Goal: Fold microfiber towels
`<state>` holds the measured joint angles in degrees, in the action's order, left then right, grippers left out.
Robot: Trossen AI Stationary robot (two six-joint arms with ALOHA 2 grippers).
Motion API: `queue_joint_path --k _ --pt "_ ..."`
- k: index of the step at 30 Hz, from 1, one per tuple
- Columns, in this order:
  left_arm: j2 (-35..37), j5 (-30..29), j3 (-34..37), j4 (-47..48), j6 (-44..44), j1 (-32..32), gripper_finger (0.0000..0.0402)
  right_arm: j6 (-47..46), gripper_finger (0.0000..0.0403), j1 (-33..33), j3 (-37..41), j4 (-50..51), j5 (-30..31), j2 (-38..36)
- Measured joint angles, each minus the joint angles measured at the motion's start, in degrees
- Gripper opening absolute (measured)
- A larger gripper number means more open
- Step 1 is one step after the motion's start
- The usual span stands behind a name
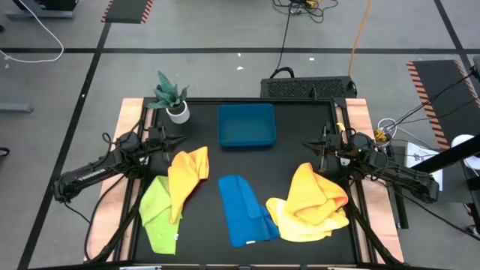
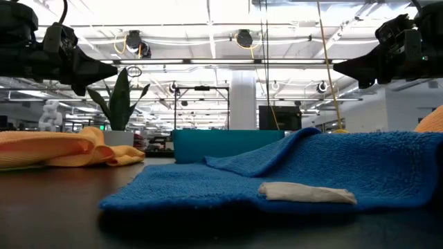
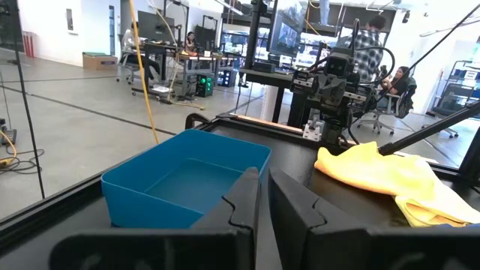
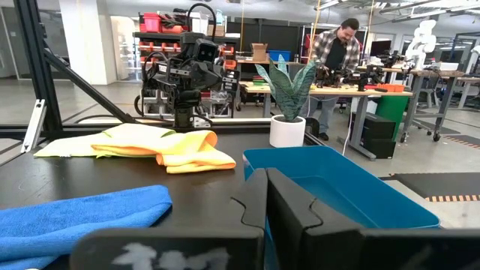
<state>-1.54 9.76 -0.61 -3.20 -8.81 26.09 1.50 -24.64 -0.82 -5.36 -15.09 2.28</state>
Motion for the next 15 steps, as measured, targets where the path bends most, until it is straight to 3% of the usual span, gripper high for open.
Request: queue_joint_path --k 10,15 --pt "0.0 -0.4 0.0 -2.2 -0.5 0.0 0.0033 0.0 0.0000 0.0 0.0 0.0 0.0 0.0" --pt "0.0 -0.4 0.0 -7.8 -7.2 0.0 0.0033 0.0 0.0000 0.0 0.0 0.0 0.0 0.0"
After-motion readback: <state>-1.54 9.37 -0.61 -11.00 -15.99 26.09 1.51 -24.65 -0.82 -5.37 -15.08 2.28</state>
